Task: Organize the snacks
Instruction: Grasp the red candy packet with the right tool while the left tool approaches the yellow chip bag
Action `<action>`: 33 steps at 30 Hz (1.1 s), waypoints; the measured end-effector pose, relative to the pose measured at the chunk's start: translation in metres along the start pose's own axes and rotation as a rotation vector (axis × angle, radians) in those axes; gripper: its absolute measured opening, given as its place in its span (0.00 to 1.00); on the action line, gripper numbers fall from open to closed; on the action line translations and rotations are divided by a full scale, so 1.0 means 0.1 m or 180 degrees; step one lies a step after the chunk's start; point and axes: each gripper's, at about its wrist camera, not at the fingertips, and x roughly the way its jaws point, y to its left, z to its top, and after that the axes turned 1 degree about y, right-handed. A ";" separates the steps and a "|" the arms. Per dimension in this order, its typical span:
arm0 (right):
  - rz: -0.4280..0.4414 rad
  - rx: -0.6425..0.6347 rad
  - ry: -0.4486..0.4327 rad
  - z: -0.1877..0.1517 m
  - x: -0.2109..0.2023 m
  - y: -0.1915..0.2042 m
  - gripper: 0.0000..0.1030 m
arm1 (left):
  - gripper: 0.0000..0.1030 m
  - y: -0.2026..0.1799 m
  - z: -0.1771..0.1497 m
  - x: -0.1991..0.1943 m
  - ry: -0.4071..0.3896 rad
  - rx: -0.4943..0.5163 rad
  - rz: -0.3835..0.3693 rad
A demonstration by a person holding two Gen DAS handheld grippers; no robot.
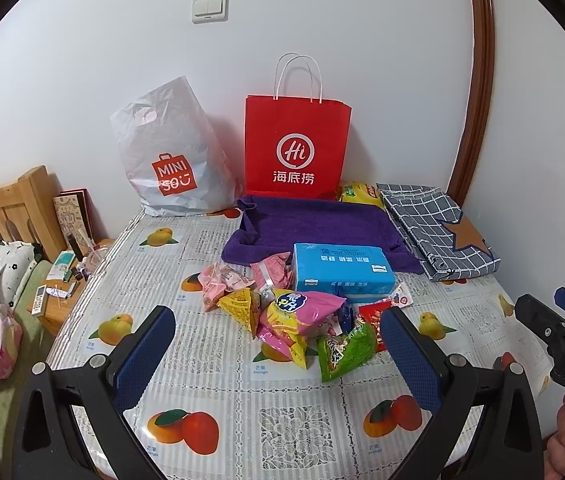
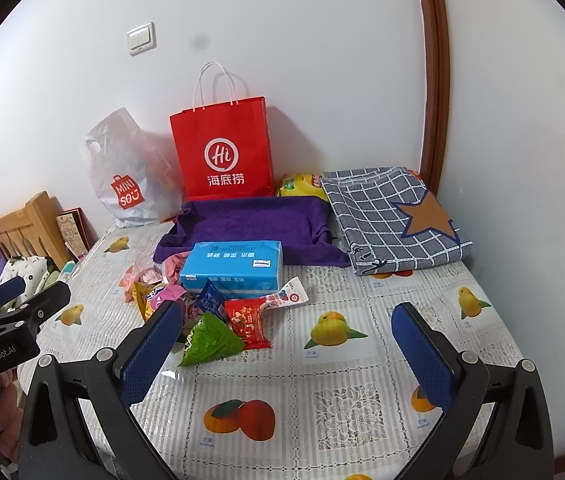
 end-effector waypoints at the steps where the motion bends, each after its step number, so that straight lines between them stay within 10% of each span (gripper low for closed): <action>1: 0.0002 -0.0007 0.0002 0.00 0.00 0.00 1.00 | 1.00 0.00 0.00 0.00 -0.0001 -0.0001 0.0000; 33: 0.0124 0.0084 0.0566 0.00 1.43 -0.22 0.99 | 0.98 0.43 0.08 1.21 0.0528 -0.0102 0.0160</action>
